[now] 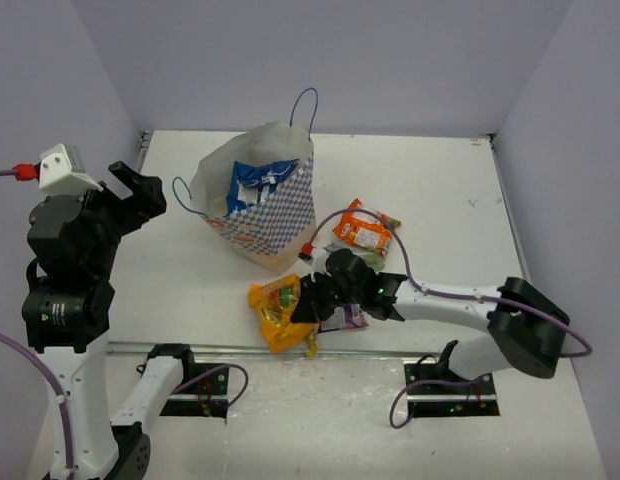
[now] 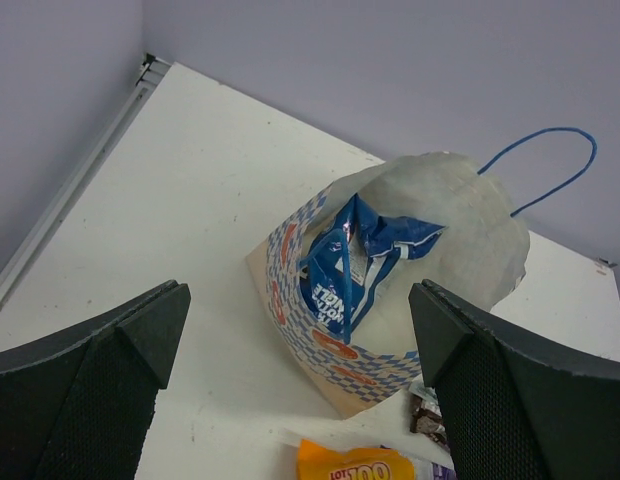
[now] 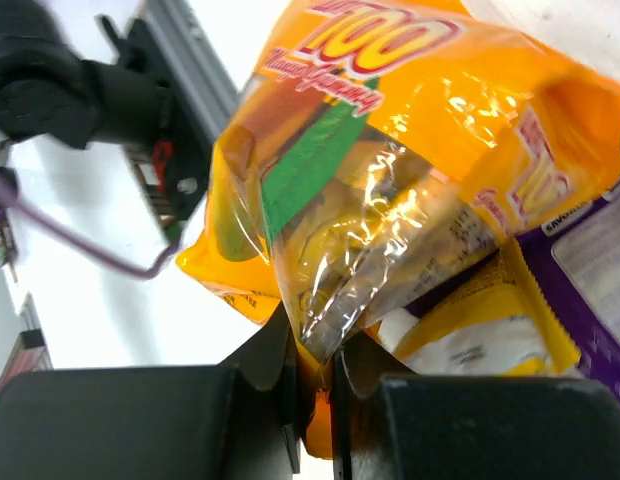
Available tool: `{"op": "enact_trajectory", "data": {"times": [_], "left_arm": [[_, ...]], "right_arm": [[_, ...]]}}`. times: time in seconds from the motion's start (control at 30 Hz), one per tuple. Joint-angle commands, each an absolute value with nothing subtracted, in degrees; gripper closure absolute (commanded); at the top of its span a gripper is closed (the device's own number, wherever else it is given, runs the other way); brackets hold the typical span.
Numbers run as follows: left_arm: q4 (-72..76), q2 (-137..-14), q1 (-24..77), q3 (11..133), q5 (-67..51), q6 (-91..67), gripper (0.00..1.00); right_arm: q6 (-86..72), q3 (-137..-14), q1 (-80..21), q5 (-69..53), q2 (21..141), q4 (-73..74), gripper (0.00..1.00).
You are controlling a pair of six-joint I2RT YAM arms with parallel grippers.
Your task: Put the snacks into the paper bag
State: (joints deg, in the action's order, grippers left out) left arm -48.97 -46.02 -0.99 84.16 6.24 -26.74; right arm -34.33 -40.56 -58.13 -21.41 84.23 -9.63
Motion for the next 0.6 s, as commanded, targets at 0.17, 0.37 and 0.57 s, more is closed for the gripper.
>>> {"op": "enact_trajectory", "data": {"times": [0.17,0.37,0.57], "left_arm": [[-48.51,-43.60,-0.79,82.28,6.16,-26.19,0.00],[-48.69,-39.56,-0.79,77.44,1.85,-26.46,0.00],[-50.36,-37.62,-0.79,77.17,0.26,-26.02,0.00]], "right_arm": [[-29.98,-51.82,-58.80,-18.11,64.60,3.50,1.00],[-23.39,-67.90,-58.27,-12.40,66.00,8.26,1.00],[-23.20,-91.61,-52.74,-15.36,78.89,11.07,1.00]]}}
